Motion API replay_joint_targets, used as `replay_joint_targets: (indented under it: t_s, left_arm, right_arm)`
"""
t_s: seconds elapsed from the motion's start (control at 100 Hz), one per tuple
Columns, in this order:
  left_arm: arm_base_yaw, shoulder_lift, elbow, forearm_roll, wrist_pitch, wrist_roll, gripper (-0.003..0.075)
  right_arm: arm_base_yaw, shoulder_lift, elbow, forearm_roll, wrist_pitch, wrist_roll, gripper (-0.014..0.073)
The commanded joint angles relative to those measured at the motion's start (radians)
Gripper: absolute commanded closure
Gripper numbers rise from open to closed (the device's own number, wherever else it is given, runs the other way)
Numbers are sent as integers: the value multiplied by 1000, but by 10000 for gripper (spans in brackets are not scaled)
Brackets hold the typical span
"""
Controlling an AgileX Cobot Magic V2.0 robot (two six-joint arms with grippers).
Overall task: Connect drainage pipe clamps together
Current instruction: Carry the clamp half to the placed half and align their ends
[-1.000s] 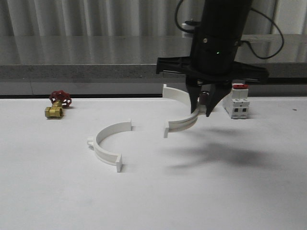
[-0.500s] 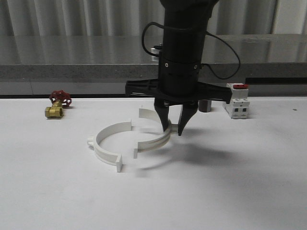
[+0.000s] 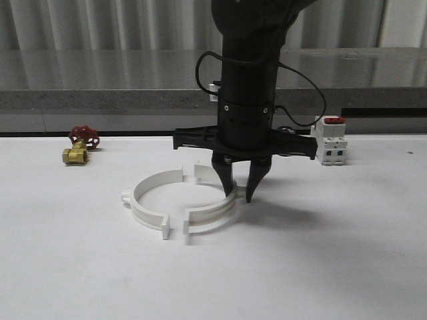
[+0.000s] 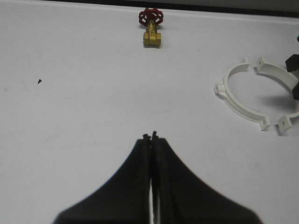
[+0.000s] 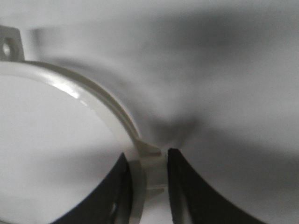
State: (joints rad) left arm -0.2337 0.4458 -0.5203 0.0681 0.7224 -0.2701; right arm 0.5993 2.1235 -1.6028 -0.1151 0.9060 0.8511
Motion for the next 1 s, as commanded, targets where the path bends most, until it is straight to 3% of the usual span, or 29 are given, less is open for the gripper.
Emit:
replay_joint_targets:
  t_s: [0.0,0.99]
  left_arm:
    - [0,5,-27,3,-64,-1,740]
    - [0,5,-27,3,-64,-1,740]
  right_arm:
    - [6,-54,-33,-19,-21,7,443]
    - [9,-52,-33,-19,-75,18,443]
